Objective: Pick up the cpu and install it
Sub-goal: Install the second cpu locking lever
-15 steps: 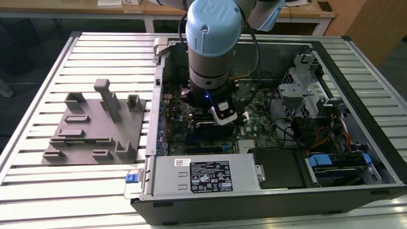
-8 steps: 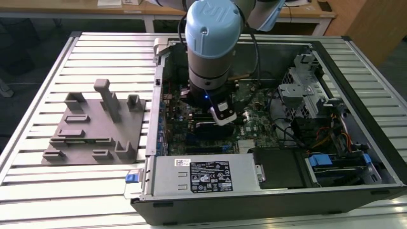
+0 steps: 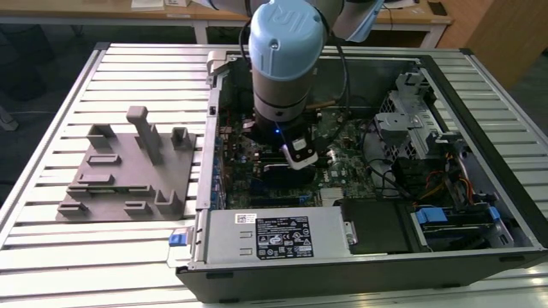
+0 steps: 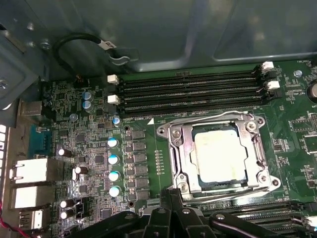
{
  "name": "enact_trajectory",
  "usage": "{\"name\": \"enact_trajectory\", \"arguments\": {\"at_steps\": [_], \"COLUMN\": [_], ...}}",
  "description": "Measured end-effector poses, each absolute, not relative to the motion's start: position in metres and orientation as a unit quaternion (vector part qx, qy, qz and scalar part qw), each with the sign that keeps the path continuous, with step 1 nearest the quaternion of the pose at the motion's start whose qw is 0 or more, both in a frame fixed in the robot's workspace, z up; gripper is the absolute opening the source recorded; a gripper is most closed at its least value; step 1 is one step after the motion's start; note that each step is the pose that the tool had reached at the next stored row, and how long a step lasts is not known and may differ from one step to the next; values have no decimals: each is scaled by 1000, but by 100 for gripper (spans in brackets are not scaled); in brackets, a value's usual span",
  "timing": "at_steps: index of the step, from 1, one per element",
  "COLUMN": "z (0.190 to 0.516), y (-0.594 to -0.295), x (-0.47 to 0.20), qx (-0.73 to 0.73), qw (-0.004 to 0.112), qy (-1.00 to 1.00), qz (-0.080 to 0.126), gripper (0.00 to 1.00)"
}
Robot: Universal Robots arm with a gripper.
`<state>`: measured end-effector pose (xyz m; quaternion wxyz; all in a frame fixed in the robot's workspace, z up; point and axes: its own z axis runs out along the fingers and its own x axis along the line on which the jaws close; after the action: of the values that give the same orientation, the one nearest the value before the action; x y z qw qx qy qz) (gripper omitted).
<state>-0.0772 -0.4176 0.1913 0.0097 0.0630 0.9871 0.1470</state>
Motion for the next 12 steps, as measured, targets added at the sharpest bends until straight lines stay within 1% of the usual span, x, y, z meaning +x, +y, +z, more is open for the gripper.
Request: {"name": "enact_trajectory", "arguments": {"at_steps": [12], "z": [188], "y": [-418], "x": [-79], "qx": [63], "qw": [10], "qy": [987], "qz": [148], "gripper": [11]}}
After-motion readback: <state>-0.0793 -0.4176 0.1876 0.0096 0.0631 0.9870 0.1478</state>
